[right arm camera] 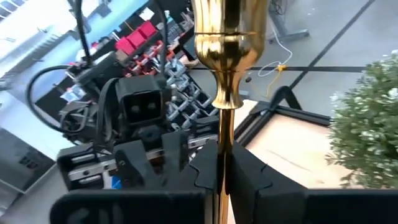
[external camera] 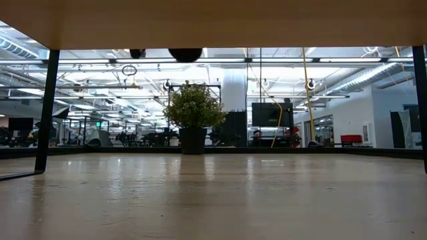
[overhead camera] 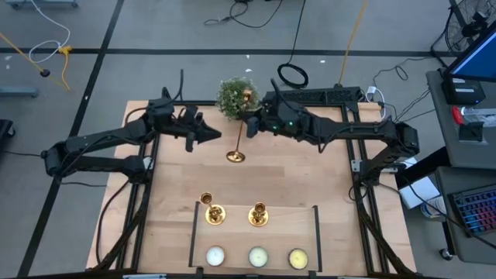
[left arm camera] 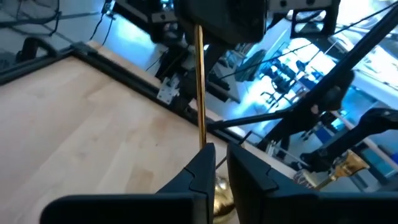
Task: Pick & Place candle stick holders
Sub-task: Put the gold candle stand on the shelf
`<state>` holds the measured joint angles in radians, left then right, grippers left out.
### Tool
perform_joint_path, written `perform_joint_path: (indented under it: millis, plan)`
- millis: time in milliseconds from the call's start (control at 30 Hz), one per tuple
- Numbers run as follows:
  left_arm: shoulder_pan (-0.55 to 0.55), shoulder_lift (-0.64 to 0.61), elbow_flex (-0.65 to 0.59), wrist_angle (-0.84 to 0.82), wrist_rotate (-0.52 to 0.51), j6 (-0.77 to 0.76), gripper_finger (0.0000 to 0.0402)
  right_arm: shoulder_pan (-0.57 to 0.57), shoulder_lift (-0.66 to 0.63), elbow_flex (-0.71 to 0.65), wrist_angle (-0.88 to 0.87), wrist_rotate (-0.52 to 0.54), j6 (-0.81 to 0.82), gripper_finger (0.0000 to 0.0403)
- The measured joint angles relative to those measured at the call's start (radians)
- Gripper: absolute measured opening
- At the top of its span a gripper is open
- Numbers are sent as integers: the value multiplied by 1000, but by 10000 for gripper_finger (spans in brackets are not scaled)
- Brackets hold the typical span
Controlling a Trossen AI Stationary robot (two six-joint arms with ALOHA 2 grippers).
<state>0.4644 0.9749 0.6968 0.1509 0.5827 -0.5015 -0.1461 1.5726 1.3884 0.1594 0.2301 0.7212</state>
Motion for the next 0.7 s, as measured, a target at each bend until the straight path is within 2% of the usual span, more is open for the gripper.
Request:
perform_joint_path:
  millis: [300,700]
  plan:
    - [-27,76,1,178,29,-86,84,46,1,0,80,-26,-8,11]
    - [-129,207,147,164,71,-76,131,53,-9,0,123,-49,-39,11]
